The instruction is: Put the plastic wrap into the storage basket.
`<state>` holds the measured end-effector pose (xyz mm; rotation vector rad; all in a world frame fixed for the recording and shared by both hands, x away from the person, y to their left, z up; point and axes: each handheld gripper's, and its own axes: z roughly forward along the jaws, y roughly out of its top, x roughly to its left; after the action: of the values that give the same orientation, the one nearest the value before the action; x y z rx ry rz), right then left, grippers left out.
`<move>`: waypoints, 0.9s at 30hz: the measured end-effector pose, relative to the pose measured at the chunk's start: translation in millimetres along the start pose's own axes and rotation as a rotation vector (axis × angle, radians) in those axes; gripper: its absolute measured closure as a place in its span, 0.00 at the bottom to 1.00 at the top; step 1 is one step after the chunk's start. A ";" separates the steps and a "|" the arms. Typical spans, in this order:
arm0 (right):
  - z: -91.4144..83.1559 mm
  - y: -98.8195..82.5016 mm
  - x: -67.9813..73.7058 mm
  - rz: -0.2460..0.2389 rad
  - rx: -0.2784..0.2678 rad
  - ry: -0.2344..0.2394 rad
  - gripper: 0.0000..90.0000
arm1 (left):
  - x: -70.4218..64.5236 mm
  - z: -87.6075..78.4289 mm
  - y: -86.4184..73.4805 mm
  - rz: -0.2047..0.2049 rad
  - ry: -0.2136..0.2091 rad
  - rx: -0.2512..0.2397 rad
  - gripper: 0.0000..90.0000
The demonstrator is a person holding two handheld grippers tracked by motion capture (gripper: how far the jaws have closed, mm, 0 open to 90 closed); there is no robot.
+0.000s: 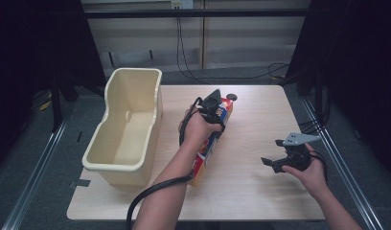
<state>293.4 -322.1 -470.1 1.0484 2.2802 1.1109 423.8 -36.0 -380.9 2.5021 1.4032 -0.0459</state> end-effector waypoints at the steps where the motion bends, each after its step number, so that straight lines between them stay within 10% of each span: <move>1: -0.2 0.1 0.1 -0.002 0.002 -0.003 0.06 | 1.3 -4.1 -0.6 -0.001 -0.006 -0.003 0.45; 27: 0.0 1.9 1.6 -0.001 -0.003 0.015 0.04 | 21.2 -91.1 -7.6 -0.029 -0.025 0.016 0.45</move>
<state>293.2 -320.1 -468.6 1.0416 2.2899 1.1249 419.1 8.2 -298.3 2.4861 1.4345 -0.0942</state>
